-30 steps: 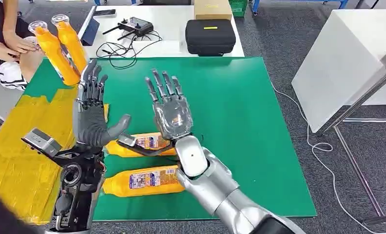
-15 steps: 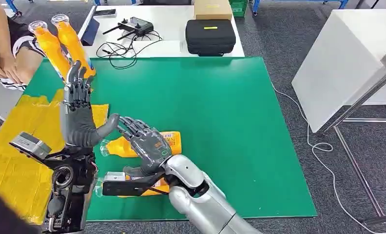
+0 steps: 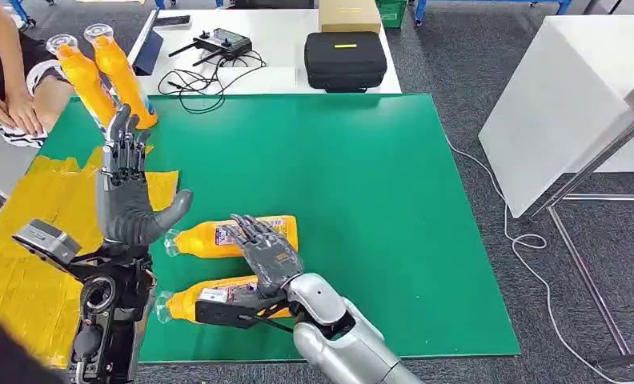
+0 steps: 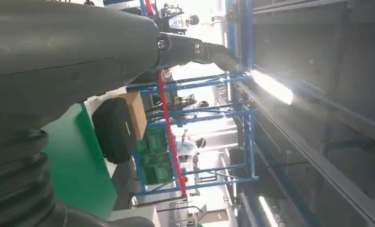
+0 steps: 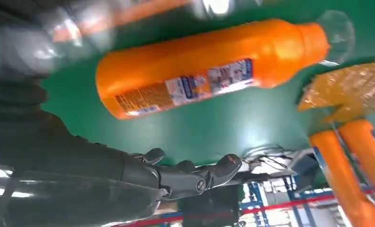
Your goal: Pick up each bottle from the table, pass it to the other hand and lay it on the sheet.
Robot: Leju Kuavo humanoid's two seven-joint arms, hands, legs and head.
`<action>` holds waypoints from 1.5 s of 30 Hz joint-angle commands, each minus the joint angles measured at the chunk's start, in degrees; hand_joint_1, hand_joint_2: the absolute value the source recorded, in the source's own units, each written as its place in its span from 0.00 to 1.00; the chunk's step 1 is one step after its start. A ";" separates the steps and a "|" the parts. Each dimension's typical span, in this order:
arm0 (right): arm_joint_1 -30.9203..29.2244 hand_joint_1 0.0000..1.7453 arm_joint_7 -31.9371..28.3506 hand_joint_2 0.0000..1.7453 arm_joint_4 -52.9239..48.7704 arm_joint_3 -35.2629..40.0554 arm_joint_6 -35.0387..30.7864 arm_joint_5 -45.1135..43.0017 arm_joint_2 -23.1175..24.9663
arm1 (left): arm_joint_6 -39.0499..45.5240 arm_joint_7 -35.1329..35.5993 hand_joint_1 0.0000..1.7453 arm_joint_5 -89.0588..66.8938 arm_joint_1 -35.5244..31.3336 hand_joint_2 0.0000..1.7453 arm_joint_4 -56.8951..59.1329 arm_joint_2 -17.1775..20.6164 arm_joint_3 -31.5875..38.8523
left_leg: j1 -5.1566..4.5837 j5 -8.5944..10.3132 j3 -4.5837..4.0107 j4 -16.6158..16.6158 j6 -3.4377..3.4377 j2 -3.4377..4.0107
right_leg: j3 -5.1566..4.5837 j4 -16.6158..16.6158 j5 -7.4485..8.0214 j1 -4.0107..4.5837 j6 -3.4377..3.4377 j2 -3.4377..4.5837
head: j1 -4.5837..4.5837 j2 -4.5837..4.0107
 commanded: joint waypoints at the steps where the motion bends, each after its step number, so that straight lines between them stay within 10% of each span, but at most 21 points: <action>1: -2.41 0.00 1.15 1.00 8.06 2.18 2.59 1.85 -1.34 | -0.13 1.21 0.00 0.23 -1.03 1.00 2.36 0.16 1.17 | -0.01 -0.08 0.35 -0.14 0.02 0.02 | 0.34 -0.11 -0.09 0.01 0.02 -0.08 | 0.00 0.00; 45: -2.06 0.00 3.88 1.00 14.65 0.50 7.68 4.25 -2.00 | 0.70 1.24 0.00 1.28 -4.87 1.00 10.16 -0.53 2.01 | -0.02 -0.01 0.44 -0.13 0.00 -0.01 | 0.41 -0.13 0.02 0.02 -0.14 -0.18 | 0.00 0.00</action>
